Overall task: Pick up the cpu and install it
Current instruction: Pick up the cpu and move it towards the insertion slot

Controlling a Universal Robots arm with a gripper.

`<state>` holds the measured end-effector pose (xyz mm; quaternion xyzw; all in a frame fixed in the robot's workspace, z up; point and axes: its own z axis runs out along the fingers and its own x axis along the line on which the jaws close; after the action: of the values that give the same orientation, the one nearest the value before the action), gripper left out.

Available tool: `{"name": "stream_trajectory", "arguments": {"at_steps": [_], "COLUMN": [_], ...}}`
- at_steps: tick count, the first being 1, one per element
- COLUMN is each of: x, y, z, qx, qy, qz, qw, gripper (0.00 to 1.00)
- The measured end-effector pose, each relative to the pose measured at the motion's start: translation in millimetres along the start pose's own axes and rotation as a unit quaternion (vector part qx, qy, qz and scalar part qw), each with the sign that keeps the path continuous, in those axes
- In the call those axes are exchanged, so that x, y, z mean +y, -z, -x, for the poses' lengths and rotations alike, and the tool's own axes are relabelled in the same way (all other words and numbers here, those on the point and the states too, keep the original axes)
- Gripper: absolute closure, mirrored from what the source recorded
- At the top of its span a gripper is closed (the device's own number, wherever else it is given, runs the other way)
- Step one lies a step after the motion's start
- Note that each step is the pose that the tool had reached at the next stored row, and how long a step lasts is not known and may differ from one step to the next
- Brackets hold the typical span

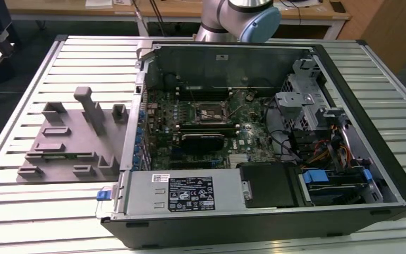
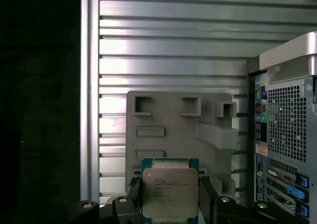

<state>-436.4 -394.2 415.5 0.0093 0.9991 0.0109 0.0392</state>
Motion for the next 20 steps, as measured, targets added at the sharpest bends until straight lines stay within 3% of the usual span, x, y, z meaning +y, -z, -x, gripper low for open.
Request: {"name": "stream_trajectory", "arguments": {"at_steps": [14, 20], "x": [1.4, 1.5], "y": [24.0, 25.8], "z": [1.9, 2.0], "qx": [-0.0049, -0.0053], "qy": [0.0, 0.0], "qz": [0.0001, 0.0001], "qw": [1.0, 1.0], "gripper": [0.45, 0.45]}}
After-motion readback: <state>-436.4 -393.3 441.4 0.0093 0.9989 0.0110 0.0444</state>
